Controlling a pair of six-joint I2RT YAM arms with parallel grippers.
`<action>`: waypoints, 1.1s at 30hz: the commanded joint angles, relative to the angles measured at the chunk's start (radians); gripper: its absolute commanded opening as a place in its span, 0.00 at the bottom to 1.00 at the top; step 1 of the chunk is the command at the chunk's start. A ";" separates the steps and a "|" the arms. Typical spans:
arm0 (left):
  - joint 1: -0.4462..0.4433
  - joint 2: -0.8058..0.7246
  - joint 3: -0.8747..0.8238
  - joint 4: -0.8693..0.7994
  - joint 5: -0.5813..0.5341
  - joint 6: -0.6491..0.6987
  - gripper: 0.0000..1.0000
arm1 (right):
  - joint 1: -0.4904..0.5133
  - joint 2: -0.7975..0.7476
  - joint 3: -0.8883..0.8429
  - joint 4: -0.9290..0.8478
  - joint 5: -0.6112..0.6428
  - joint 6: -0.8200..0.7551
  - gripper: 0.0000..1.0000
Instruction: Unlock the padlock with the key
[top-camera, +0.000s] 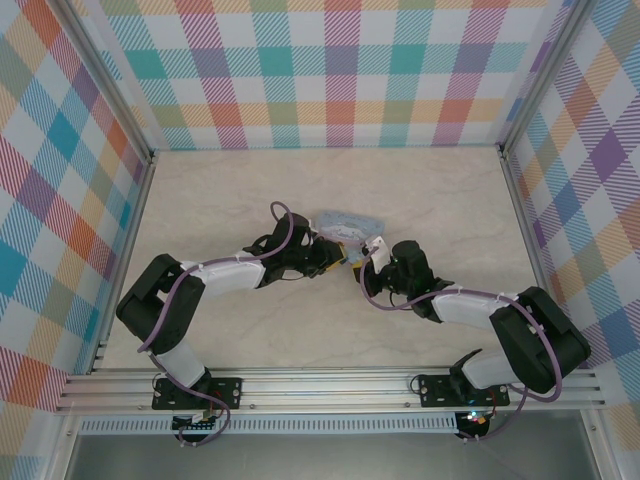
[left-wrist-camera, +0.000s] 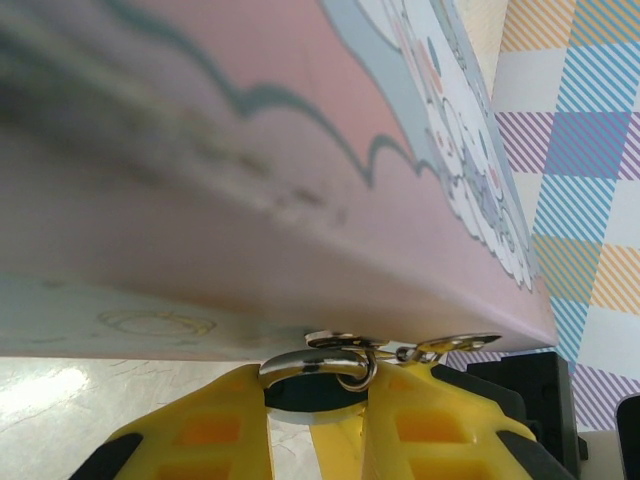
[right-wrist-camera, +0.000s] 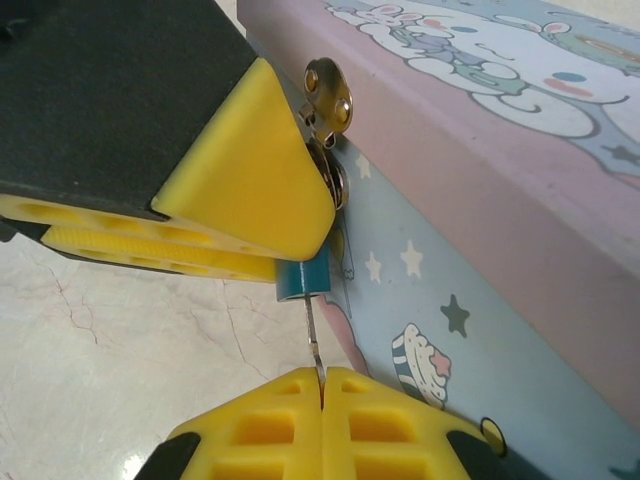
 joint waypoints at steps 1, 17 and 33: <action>-0.013 -0.012 0.030 0.032 0.094 0.011 0.21 | 0.004 -0.010 0.060 0.102 -0.075 0.024 0.00; -0.013 -0.009 0.043 0.043 0.121 0.000 0.20 | 0.002 0.026 0.070 0.125 -0.077 0.036 0.00; -0.013 0.013 0.046 0.029 0.134 0.014 0.20 | -0.006 0.084 0.145 0.202 -0.125 0.102 0.00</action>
